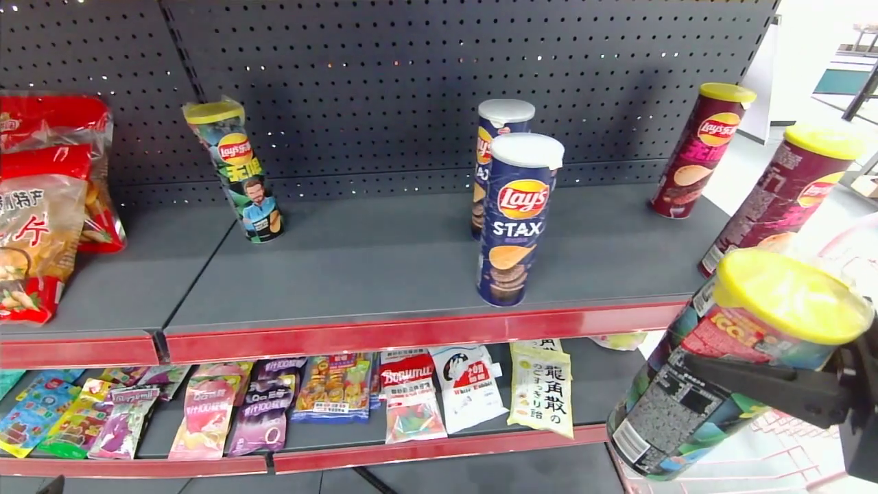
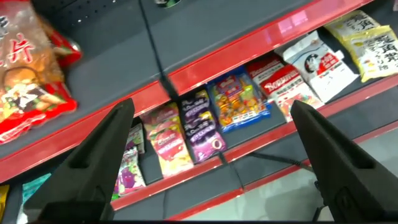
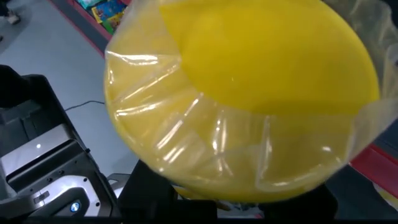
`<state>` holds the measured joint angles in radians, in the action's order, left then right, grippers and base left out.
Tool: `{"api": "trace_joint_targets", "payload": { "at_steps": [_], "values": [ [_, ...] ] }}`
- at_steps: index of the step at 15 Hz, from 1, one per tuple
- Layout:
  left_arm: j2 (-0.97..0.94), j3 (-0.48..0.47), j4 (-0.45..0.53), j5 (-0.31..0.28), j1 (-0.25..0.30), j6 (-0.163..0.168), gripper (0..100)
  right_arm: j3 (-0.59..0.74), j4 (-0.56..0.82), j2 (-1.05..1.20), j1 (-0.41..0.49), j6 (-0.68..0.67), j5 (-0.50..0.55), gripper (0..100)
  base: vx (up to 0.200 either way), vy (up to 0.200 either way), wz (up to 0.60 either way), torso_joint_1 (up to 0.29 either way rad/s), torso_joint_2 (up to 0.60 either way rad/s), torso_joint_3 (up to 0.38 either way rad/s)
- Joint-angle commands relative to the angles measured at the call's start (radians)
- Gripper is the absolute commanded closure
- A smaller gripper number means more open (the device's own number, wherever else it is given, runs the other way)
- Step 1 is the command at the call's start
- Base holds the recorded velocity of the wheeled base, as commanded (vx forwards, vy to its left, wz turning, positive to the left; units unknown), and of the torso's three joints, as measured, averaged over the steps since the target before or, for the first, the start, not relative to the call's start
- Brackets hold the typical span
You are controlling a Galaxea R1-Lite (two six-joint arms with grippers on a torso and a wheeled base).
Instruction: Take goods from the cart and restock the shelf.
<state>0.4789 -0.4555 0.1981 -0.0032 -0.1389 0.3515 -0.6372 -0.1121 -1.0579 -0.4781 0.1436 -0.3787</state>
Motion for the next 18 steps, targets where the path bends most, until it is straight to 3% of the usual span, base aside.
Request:
{"api": "trace_joint_targets", "payload": {
  "at_steps": [1,18],
  "values": [
    [0.001,0.000,0.000,0.000,-0.001,0.000,0,-0.001,0.000,-0.005,-0.001,-0.001,-0.003,100,0.000,0.200,0.00,0.002,0.00,0.002],
    [0.003,-0.002,-0.002,0.002,-0.001,0.001,0,0.004,0.000,-0.004,-0.001,0.004,-0.017,100,0.000,0.200,0.00,0.002,0.00,0.003]
  ]
}}
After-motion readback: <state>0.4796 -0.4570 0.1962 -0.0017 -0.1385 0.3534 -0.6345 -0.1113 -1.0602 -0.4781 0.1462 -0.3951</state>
